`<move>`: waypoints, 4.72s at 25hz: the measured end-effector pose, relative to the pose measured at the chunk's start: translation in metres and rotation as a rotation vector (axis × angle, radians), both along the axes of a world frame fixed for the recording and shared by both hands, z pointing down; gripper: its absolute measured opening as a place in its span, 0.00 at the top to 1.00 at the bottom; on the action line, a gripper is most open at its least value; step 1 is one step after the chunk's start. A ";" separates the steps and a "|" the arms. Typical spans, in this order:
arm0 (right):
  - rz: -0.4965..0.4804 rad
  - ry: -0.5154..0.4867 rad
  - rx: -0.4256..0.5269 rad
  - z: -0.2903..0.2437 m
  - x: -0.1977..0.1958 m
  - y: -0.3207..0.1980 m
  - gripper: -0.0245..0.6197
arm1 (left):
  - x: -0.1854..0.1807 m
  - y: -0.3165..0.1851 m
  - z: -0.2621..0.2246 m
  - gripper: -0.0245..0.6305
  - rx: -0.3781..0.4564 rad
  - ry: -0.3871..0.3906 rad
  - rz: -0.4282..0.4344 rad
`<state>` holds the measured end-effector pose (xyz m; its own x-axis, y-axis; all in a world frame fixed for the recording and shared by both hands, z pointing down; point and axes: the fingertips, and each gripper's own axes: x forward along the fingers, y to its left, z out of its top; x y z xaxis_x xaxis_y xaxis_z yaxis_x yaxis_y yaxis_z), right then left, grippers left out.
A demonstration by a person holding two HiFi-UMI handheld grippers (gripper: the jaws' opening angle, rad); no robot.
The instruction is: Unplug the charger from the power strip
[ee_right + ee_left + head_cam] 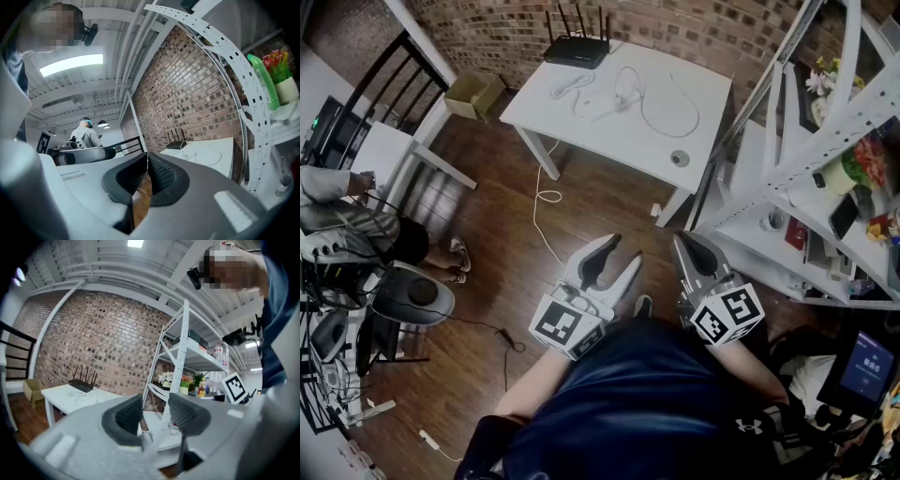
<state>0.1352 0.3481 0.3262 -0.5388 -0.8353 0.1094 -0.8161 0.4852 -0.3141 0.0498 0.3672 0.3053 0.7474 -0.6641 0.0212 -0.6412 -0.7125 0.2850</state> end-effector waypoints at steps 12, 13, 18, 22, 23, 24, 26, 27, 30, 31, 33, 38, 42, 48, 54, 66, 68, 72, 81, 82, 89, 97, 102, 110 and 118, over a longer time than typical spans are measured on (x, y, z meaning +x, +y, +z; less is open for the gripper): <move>-0.051 -0.015 -0.003 0.011 0.023 -0.021 0.94 | 0.022 -0.013 0.006 0.69 -0.006 -0.012 -0.068; -0.056 -0.013 -0.002 0.011 0.022 -0.024 0.94 | 0.021 -0.017 0.004 0.69 -0.005 -0.011 -0.076; -0.073 0.002 -0.001 0.013 0.008 -0.051 0.94 | 0.010 -0.043 0.008 0.69 -0.011 -0.008 -0.090; -0.051 0.030 -0.014 0.023 0.005 -0.084 0.94 | 0.003 -0.077 0.014 0.69 -0.032 0.026 -0.094; -0.045 0.037 -0.019 0.026 0.003 -0.095 0.94 | 0.001 -0.089 0.014 0.69 -0.035 0.037 -0.093; -0.038 0.042 -0.026 0.030 0.002 -0.107 0.94 | -0.002 -0.102 0.019 0.69 -0.040 0.038 -0.090; -0.025 0.053 -0.039 0.038 -0.005 -0.134 0.94 | -0.011 -0.131 0.031 0.69 -0.049 0.027 -0.079; -0.019 0.063 -0.042 0.040 -0.010 -0.149 0.94 | -0.015 -0.148 0.033 0.69 -0.043 0.022 -0.073; 0.009 0.101 -0.045 0.042 -0.030 -0.193 0.94 | -0.034 -0.194 0.033 0.69 0.011 0.003 -0.033; 0.023 0.109 -0.047 0.042 -0.036 -0.208 0.94 | -0.041 -0.210 0.031 0.69 0.020 0.003 -0.025; 0.048 0.120 -0.054 0.039 -0.047 -0.238 0.94 | -0.054 -0.242 0.026 0.69 0.027 0.028 -0.017; 0.078 0.172 -0.067 0.039 -0.068 -0.295 0.94 | -0.080 -0.307 0.035 0.69 0.004 0.022 0.005; 0.095 0.214 -0.055 0.043 -0.080 -0.329 0.94 | -0.094 -0.342 0.057 0.69 0.022 -0.069 0.030; 0.165 0.265 -0.069 0.059 -0.067 -0.374 0.94 | -0.098 -0.384 0.081 0.69 -0.016 -0.113 0.049; 0.157 0.315 -0.125 0.103 -0.055 -0.402 0.94 | -0.091 -0.417 0.110 0.70 0.010 -0.188 0.009; 0.032 0.339 -0.281 0.179 -0.052 -0.435 0.83 | -0.078 -0.448 0.189 0.73 -0.124 -0.343 -0.002; 0.016 0.363 -0.310 0.196 -0.050 -0.440 0.80 | -0.074 -0.456 0.198 0.73 -0.128 -0.367 -0.004; 0.009 0.388 -0.360 0.222 -0.048 -0.453 0.77 | -0.062 -0.469 0.216 0.73 -0.143 -0.405 0.016; -0.026 0.483 -0.414 0.264 -0.061 -0.481 0.67 | -0.048 -0.490 0.279 0.72 -0.225 -0.525 0.081; -0.033 0.498 -0.420 0.269 -0.063 -0.483 0.67 | -0.048 -0.492 0.283 0.72 -0.232 -0.535 0.079; -0.042 0.607 -0.448 0.298 -0.070 -0.493 0.66 | -0.042 -0.506 0.310 0.71 -0.237 -0.619 0.103; -0.020 0.631 -0.462 0.306 -0.070 -0.501 0.67 | -0.039 -0.519 0.331 0.70 -0.242 -0.687 0.087; -0.009 0.650 -0.462 0.300 -0.074 -0.504 0.72 | -0.035 -0.520 0.341 0.70 -0.272 -0.712 0.105; -0.013 0.641 -0.477 0.305 -0.074 -0.505 0.74 | -0.038 -0.522 0.345 0.70 -0.281 -0.654 0.084; -0.017 0.631 -0.479 0.306 -0.073 -0.505 0.74 | -0.037 -0.523 0.344 0.70 -0.290 -0.666 0.093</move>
<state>0.0627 -0.1569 0.6321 -0.2676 -0.6120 0.7442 -0.9030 0.4287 0.0279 0.0124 -0.1557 0.6492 0.5677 -0.4969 0.6564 -0.6849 -0.7275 0.0415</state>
